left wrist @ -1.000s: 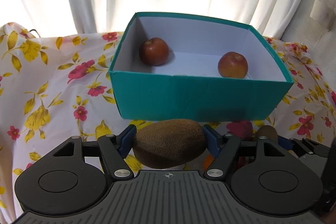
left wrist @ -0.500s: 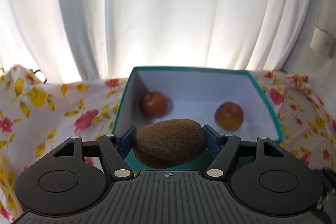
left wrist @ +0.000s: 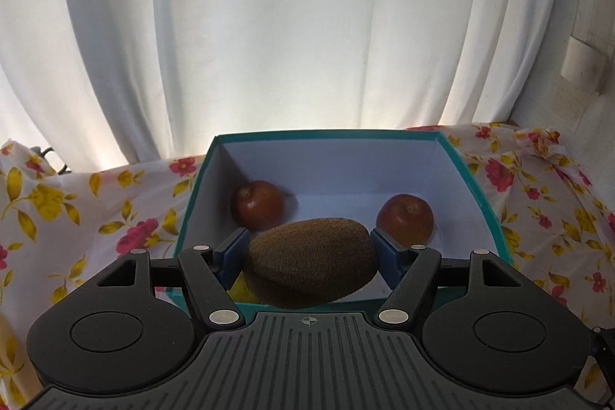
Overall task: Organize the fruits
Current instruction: 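Lower the kiwi into the teal box and open the left tool while the right tool holds its kiwi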
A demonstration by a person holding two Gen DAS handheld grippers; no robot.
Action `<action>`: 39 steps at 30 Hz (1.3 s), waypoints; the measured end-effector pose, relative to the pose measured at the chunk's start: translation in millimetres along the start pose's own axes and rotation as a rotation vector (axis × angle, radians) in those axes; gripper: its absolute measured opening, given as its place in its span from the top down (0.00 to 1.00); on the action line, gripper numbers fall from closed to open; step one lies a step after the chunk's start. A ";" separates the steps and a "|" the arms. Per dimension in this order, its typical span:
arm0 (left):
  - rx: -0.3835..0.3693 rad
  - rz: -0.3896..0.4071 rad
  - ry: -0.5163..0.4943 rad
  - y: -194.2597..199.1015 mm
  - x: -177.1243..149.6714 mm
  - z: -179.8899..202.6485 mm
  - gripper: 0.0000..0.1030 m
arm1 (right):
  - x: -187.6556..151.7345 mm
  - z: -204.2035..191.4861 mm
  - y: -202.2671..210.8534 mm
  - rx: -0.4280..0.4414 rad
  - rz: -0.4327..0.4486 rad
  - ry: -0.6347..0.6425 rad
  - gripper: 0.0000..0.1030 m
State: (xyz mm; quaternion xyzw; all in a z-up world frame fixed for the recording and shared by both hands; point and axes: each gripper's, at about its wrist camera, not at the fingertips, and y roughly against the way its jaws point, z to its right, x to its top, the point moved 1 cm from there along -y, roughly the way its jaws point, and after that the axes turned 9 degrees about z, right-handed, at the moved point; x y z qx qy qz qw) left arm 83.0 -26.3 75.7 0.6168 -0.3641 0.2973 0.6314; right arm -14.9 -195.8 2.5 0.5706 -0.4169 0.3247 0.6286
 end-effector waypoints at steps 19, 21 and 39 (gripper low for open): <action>0.064 -0.046 0.021 -59.8 -12.9 -14.4 0.28 | 3.7 3.1 10.8 -0.038 0.033 -0.012 0.47; 0.068 -0.050 0.020 -65.7 -15.1 -14.4 0.28 | 3.3 4.5 12.2 -0.044 0.034 -0.014 0.47; 0.069 -0.102 0.001 -89.8 -29.1 -13.7 0.28 | 5.9 5.9 14.5 -0.043 0.038 -0.022 0.47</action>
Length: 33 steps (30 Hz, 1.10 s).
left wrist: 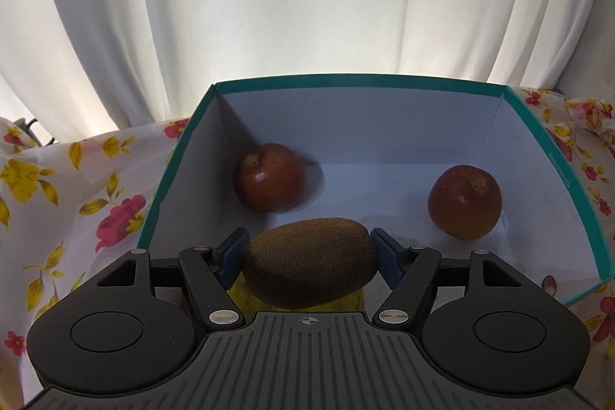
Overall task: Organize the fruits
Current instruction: 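Lower the kiwi into the teal box and open the left tool while the right tool holds its kiwi, then lower the second kiwi into the box and open the right tool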
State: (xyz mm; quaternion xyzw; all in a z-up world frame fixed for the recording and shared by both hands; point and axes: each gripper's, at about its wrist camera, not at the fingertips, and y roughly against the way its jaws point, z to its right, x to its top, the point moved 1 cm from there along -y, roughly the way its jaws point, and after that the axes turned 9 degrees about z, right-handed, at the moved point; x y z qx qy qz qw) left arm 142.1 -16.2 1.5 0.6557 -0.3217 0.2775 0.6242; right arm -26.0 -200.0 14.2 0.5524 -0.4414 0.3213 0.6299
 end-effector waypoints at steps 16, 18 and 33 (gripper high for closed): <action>-0.005 -0.041 -0.006 -17.3 -4.0 -1.5 0.27 | 5.4 -4.8 -9.3 0.030 -0.003 0.025 0.47; 0.000 -0.050 -0.010 -17.2 -4.0 -1.2 0.17 | 5.9 -5.1 -10.3 0.037 -0.003 0.028 0.47; 0.024 0.071 0.024 67.3 -4.4 -22.3 0.07 | 14.9 -4.3 -11.8 0.062 0.024 0.053 0.47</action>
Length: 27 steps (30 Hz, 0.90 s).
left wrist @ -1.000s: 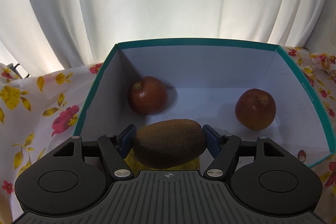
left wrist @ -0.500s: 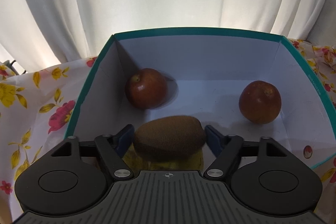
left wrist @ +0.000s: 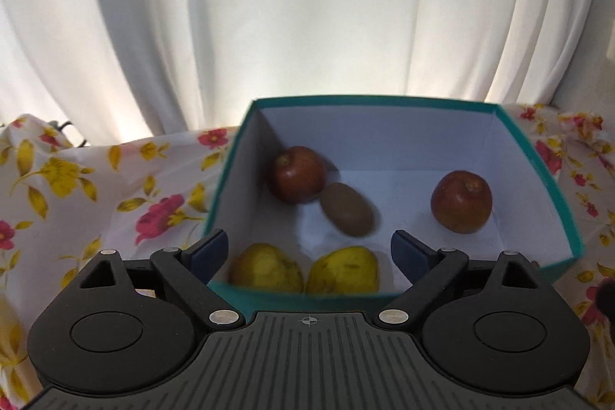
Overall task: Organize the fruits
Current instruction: 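Lower the second kiwi into the box and open the right tool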
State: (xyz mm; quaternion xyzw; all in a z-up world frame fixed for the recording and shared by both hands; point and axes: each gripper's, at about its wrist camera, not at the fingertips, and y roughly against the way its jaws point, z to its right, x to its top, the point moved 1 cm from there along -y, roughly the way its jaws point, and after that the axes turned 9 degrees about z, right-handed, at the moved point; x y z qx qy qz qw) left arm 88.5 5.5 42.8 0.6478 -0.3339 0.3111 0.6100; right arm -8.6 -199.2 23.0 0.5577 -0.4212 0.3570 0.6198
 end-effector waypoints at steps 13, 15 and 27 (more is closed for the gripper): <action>-0.091 0.022 0.112 57.9 -53.4 -39.4 0.07 | 23.1 -2.8 -16.8 0.038 0.056 0.012 0.47; -0.097 0.003 0.108 58.1 -60.4 -35.3 0.07 | 26.4 -5.7 -27.4 0.048 0.064 0.013 0.47; -0.131 -0.048 0.033 65.4 -95.5 -19.0 0.08 | 11.4 -18.7 -94.2 0.086 -0.019 0.033 0.47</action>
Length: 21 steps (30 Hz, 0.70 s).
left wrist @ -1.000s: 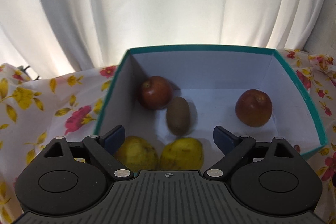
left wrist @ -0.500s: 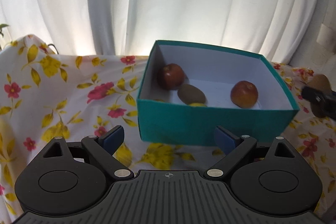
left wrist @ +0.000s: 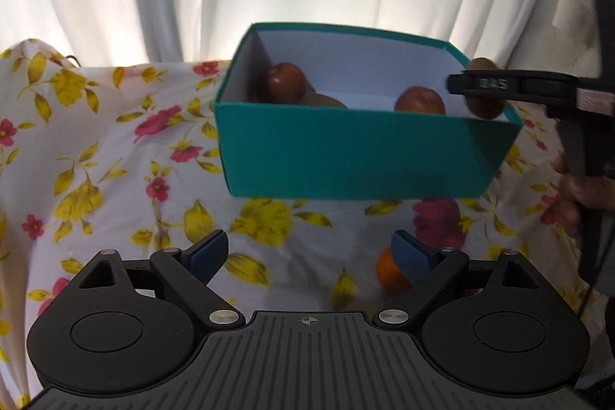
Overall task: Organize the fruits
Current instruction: 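Lower the second kiwi into the box and open the right tool, then grasp the orange with the left tool while the right tool grasps a cherry tomato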
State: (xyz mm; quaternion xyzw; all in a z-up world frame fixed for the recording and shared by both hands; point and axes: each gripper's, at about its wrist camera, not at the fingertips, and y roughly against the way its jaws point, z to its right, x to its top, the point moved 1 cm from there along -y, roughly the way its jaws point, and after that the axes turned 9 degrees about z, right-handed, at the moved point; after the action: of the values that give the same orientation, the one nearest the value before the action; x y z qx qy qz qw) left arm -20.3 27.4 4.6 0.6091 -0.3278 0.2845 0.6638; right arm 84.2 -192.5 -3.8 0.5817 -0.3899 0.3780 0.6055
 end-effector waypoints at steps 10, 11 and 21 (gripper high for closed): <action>-0.052 -0.037 -0.050 -5.4 -12.1 15.4 0.09 | 3.4 -6.7 5.4 -0.007 0.010 0.042 0.38; -0.062 -0.030 -0.055 -5.4 -12.7 17.1 0.10 | 5.8 -7.2 11.3 -0.007 0.024 0.043 0.34; -0.165 -0.081 -0.086 -35.0 -21.1 40.1 0.20 | -10.7 1.9 91.6 -0.048 0.087 0.026 0.09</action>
State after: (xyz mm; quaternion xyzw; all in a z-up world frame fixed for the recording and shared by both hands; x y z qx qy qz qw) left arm -9.8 -15.4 -32.0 0.5766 -0.3536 0.2030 0.7080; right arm -3.8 -191.1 24.0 0.5447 -0.4157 0.4020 0.6074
